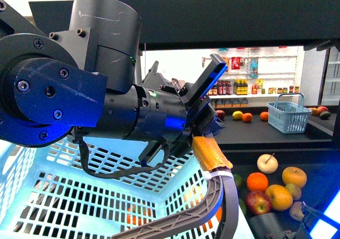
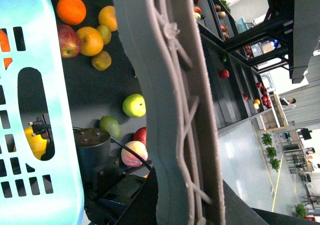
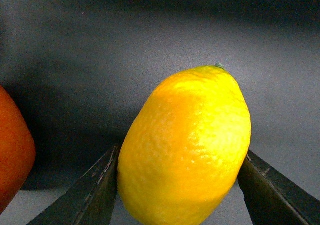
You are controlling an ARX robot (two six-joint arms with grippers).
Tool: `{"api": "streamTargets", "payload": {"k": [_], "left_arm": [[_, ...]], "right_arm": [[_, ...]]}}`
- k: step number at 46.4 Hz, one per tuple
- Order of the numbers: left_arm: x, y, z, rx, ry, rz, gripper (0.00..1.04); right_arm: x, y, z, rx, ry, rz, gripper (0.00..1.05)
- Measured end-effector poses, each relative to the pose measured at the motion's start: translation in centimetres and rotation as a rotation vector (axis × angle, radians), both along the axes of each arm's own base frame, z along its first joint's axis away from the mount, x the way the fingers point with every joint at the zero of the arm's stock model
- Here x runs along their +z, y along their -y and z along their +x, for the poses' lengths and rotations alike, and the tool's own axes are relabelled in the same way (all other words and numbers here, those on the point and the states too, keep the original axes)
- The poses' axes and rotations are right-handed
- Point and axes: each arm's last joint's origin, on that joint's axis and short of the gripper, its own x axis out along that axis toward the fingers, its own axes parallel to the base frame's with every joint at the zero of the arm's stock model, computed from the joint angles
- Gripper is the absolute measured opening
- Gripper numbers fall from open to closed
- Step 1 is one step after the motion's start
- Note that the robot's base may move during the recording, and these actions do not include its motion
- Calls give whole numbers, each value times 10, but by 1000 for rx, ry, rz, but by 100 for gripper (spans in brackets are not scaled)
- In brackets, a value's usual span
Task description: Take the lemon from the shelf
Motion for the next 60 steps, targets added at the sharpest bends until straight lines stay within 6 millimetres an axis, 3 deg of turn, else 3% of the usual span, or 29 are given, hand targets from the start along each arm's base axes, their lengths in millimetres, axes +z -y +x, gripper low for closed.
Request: {"api": "streamTargets", "payload": {"k": [7, 13, 20, 25, 30, 36, 46, 60], "left_arm": [[0, 0, 0, 0, 0, 0, 8], [0, 0, 0, 1, 1, 1, 8], [0, 0, 0, 1, 0, 0, 8], [0, 0, 0, 0, 0, 0, 8], [0, 0, 0, 0, 0, 0, 8], [0, 0, 0, 1, 1, 1, 8], [0, 0, 0, 1, 0, 0, 8], [0, 0, 0, -1, 0, 0, 8]], "right_arm": [[7, 3, 1, -8, 0, -1, 57], [32, 21, 1, -58, 31, -8, 56], [94, 62, 7, -149, 154, 14, 56], [157, 84, 10, -189, 277, 98, 55], [217, 76, 6, -162, 378, 189, 55], [257, 47, -3, -97, 427, 279, 55], [266, 7, -15, -39, 409, 363, 55], [257, -23, -37, 9, 346, 427, 55]]}}
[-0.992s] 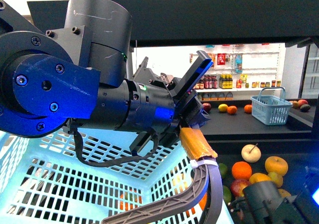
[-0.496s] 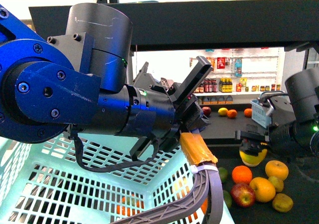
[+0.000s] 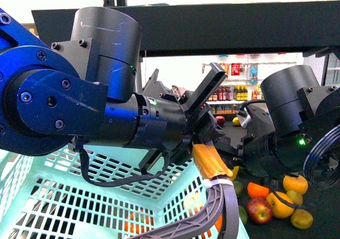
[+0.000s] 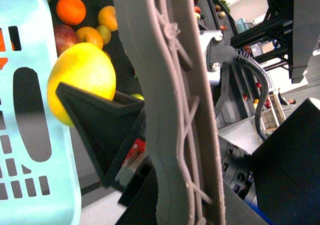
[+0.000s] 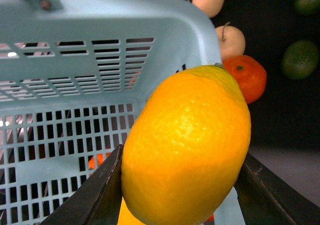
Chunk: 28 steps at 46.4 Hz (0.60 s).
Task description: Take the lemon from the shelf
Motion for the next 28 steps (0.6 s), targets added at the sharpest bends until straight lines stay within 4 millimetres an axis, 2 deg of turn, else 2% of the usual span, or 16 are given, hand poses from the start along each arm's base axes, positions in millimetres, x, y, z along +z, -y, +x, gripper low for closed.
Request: {"api": "streamTargets", "payload": {"k": [10, 14, 18, 23, 28], "left_arm": [[0, 0, 0, 0, 0, 0, 8], [0, 0, 0, 1, 0, 0, 8], [0, 0, 0, 0, 0, 0, 8], [0, 0, 0, 0, 0, 0, 8], [0, 0, 0, 1, -1, -1, 8]], "right_arm": [[-6, -14, -12, 40, -25, 3, 55], [-10, -14, -15, 49, -25, -6, 71], [-11, -14, -15, 50, -24, -9, 80], [-11, -13, -15, 49, -18, -5, 98], [-8, -7, -14, 24, -3, -13, 97]]}}
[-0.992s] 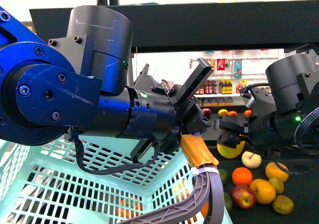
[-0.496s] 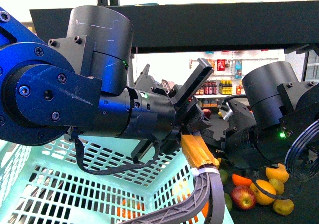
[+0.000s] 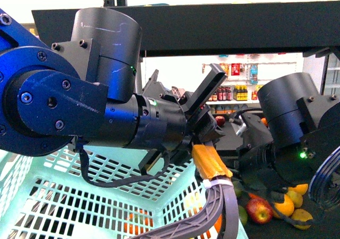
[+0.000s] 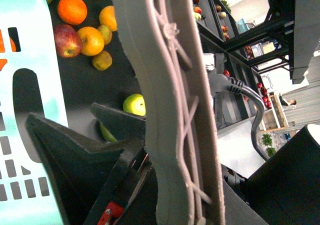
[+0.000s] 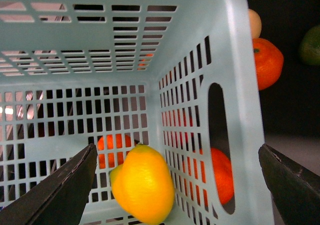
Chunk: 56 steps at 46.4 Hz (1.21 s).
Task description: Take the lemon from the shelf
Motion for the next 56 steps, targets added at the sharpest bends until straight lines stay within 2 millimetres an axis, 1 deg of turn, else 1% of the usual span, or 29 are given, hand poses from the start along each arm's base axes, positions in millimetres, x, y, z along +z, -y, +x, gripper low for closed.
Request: {"api": "streamTargets", "payload": {"k": [6, 10, 11, 13, 14, 15, 17, 19, 21, 24, 26, 30, 33, 36, 38, 41, 44, 50, 51, 54, 56], "left_arm": [[0, 0, 0, -1, 2, 1, 8], [0, 0, 0, -2, 3, 1, 8], [0, 0, 0, -1, 3, 1, 8], [0, 0, 0, 0, 1, -1, 8], [0, 0, 0, 0, 0, -1, 8], [0, 0, 0, 1, 0, -1, 8], [0, 0, 0, 1, 0, -1, 8], [0, 0, 0, -1, 2, 0, 8], [0, 0, 0, -1, 3, 1, 8], [0, 0, 0, -2, 2, 0, 8], [0, 1, 0, -3, 2, 0, 8], [0, 1, 0, -3, 1, 0, 8], [0, 1, 0, -2, 2, 0, 8], [0, 0, 0, 2, 3, 1, 8], [0, 0, 0, 1, 2, 1, 8], [0, 1, 0, -2, 2, 1, 8], [0, 1, 0, -2, 2, 1, 8], [0, 1, 0, -1, 2, 0, 8], [0, 1, 0, -1, 2, 1, 8], [0, 1, 0, -3, 2, 0, 8], [0, 1, 0, -3, 2, 0, 8]], "right_arm": [[9, 18, -2, -72, 61, -42, 97], [30, 59, -9, -210, 187, -100, 97], [33, 64, -11, -223, 201, -108, 97], [44, 82, -18, -279, 257, -134, 97], [46, 86, -20, -293, 271, -144, 97], [52, 97, -26, -331, 307, -168, 97], [57, 107, -33, -372, 344, -199, 97], [63, 119, -47, -415, 397, -245, 97], [67, 125, -59, -426, 433, -277, 97], [70, 128, -83, -434, 480, -331, 97], [71, 128, -93, -431, 494, -344, 97], [70, 126, -125, -415, 517, -384, 97], [69, 122, -152, -396, 530, -396, 97], [70, 112, -185, -366, 536, -392, 97], [70, 106, -201, -359, 538, -389, 97], [69, 100, -216, -357, 538, -390, 97], [66, 94, -235, -360, 536, -395, 97], [55, 85, -270, -371, 509, -419, 97], [52, 84, -279, -376, 509, -422, 97], [46, 85, -296, -435, 515, -436, 97], [42, 88, -299, -485, 506, -446, 97]]}}
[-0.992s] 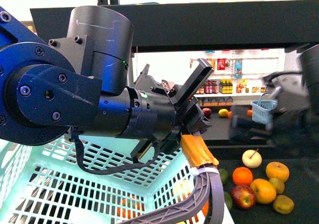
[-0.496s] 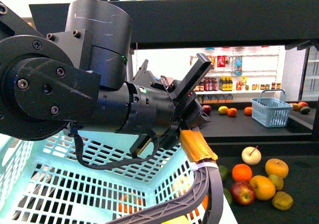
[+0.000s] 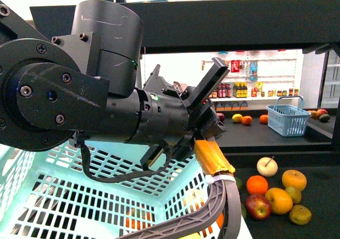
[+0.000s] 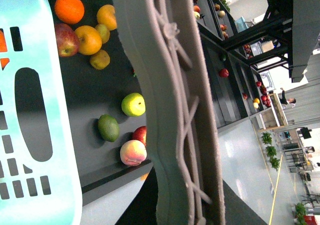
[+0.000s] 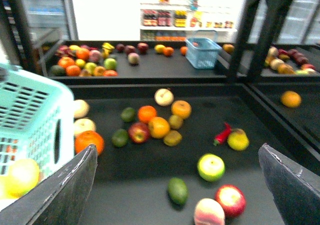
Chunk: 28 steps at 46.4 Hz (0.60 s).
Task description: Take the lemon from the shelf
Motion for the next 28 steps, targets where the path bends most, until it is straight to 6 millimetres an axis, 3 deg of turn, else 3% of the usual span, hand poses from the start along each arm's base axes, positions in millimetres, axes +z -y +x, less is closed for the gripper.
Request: {"api": "streamTargets", "payload": {"k": [5, 8, 15, 20, 28], "left_arm": [[0, 0, 0, 0, 0, 0, 8], [0, 0, 0, 1, 0, 0, 8], [0, 0, 0, 2, 1, 1, 8], [0, 0, 0, 0, 1, 1, 8], [0, 0, 0, 1, 1, 1, 8]], "right_arm": [[-17, 2, 0, -44, -29, -3, 97], [-24, 3, 1, 63, 5, 21, 89], [-35, 15, 0, 236, 40, 39, 65], [-41, 18, 0, 243, 40, 41, 41], [-45, 19, 0, 239, 41, 41, 17]]}}
